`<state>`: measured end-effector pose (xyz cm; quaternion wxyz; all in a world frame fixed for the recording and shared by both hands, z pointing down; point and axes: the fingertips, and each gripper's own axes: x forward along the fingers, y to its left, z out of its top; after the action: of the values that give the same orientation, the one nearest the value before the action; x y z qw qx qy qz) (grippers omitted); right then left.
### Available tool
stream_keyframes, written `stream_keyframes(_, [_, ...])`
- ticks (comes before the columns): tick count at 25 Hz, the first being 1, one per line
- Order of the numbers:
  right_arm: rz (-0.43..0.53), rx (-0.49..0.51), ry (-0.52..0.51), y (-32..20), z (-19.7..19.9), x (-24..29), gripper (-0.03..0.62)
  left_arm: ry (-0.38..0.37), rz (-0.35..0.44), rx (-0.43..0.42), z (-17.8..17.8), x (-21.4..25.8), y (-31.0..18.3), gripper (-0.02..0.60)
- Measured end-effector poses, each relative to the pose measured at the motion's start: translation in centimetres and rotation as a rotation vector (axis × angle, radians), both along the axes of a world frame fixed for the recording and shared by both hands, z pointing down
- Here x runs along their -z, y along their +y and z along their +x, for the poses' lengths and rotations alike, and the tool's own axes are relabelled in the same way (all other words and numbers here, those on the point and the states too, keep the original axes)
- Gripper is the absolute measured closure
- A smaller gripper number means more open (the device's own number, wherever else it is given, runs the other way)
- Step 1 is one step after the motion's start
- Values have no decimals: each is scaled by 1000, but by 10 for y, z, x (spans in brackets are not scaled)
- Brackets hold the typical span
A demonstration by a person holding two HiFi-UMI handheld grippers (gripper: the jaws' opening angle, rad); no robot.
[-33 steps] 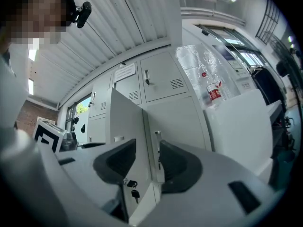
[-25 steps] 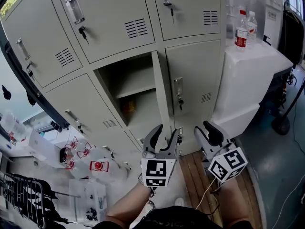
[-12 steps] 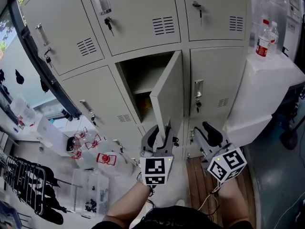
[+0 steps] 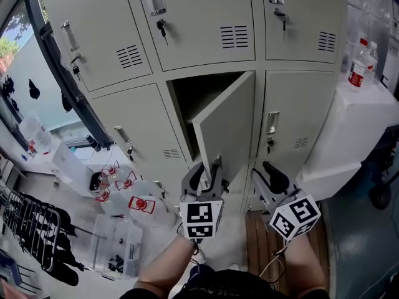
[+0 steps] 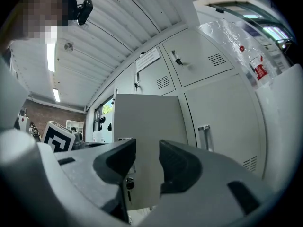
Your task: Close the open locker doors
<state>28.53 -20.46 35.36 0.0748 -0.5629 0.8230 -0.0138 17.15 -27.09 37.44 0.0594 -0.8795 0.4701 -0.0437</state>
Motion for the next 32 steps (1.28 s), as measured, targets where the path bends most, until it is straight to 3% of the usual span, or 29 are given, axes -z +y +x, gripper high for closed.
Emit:
stream_keyframes(21, [-18,57,-30,-104,-61,-6,447,-11,-1,14,-48,3,-87,423])
stream_keyframes(32, [-30,64,-21,-150,-75,-4,447,15,-4,23,-60,3,-125,425])
